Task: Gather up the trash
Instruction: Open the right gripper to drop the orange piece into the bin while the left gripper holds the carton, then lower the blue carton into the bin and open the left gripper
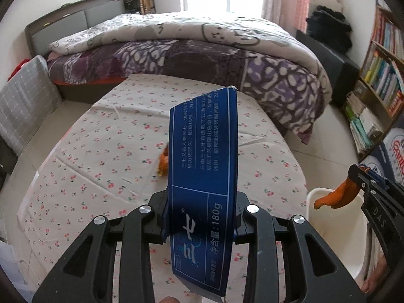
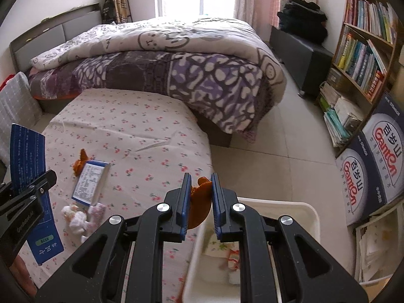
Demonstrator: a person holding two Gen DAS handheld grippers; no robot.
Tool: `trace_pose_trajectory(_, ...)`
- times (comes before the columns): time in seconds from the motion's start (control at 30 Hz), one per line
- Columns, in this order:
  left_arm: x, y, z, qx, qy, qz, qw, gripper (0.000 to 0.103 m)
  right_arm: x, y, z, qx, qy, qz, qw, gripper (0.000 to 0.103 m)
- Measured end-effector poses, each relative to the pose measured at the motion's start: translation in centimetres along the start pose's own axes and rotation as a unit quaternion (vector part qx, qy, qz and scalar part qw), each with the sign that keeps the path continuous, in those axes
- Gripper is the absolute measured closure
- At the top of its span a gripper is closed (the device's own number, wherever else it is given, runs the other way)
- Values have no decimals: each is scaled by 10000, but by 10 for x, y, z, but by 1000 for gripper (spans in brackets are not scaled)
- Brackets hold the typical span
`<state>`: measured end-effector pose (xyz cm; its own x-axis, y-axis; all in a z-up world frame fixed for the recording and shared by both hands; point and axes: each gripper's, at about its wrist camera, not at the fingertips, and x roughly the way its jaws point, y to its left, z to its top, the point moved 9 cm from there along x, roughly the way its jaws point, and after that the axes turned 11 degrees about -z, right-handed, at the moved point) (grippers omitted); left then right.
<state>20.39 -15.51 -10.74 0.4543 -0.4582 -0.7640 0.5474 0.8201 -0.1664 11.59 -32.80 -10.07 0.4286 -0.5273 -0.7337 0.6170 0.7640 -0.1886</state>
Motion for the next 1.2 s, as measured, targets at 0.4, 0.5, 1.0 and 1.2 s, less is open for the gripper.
trace_pose_trajectory(0.4,9,-64,-16,473,142,-305,9983,69,12,-67,-17,203,319,-390,9985,88)
trace_pose_trajectory(0.5,12,-83,-21,570,191,-414,9973,69,16,-87,-21,348,452,-462,9973,87)
trace_pose_trajectory(1.0,27,-157,-47,767,432,-961,9915,69,16,-161,-28,1148,479,-825,9888,37)
trace_pose_trajectory(1.2,31,-176,-55,844,602,-1194,9874,68,14,-173,-27,1304,435,-909,9863,23)
